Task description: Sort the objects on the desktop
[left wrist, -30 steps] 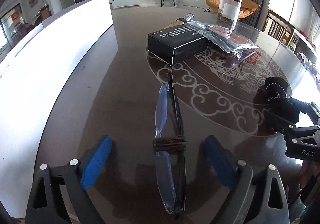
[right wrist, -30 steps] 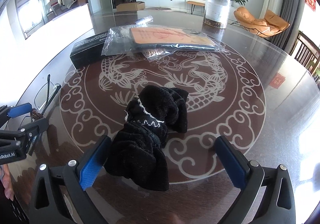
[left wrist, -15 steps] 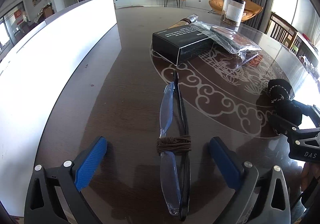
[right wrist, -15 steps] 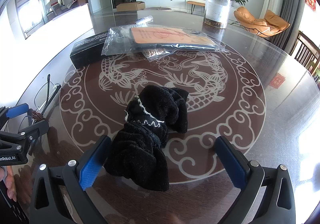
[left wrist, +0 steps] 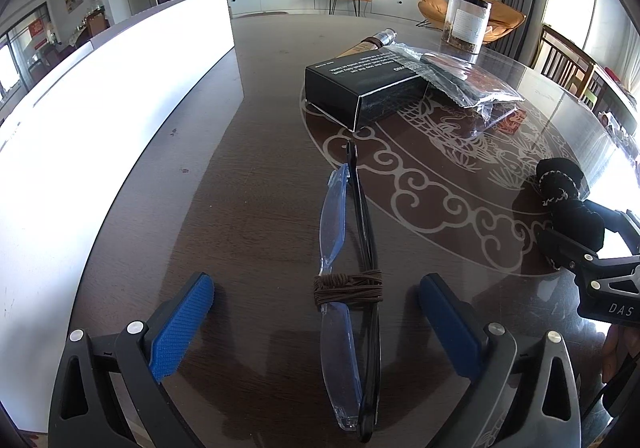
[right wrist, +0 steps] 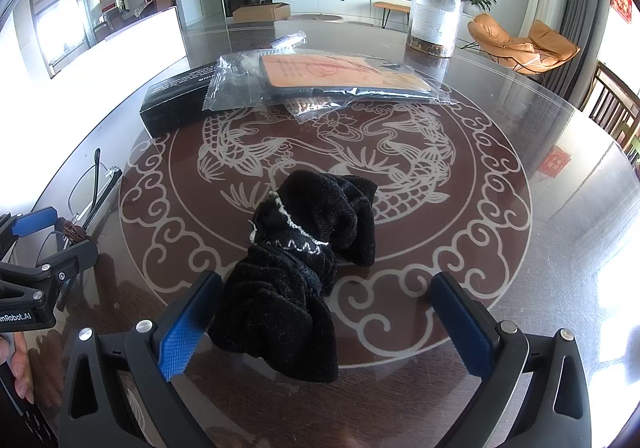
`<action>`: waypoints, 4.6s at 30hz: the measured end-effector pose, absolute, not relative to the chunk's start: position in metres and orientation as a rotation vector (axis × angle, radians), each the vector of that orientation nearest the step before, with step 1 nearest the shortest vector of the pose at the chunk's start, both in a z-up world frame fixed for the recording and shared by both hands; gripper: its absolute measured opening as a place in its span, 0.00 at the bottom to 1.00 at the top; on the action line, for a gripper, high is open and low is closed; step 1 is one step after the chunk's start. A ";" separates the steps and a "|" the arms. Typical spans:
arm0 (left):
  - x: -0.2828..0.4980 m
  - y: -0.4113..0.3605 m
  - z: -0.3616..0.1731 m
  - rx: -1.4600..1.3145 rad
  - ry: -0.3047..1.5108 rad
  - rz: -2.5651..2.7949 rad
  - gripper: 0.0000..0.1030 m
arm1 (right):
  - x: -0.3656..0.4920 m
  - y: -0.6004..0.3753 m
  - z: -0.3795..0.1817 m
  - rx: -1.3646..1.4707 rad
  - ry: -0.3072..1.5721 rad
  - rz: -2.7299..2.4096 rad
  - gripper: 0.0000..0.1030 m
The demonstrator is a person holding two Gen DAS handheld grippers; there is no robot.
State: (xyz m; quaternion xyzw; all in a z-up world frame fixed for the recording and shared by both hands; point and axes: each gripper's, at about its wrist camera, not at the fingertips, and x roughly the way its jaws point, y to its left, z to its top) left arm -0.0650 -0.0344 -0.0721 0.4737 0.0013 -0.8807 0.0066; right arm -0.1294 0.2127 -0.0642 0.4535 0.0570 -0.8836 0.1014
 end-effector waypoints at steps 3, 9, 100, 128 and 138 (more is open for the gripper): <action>-0.065 -0.035 -0.072 1.482 0.005 -2.755 1.00 | -0.130 0.213 -0.064 1.340 0.168 -2.609 1.00; -0.067 -0.033 -0.073 1.481 0.004 -2.755 1.00 | -0.130 0.213 -0.064 1.340 0.168 -2.610 1.00; 0.003 -0.169 0.095 1.124 0.476 -2.978 0.27 | -0.090 0.142 0.040 1.135 0.061 -2.362 0.28; -0.007 -0.363 0.034 1.250 0.433 -2.374 0.73 | -0.089 -0.214 0.037 0.974 0.556 -1.765 0.99; 0.007 -0.243 0.081 1.053 0.516 -2.727 0.81 | -0.073 0.009 0.027 0.838 0.363 -2.313 1.00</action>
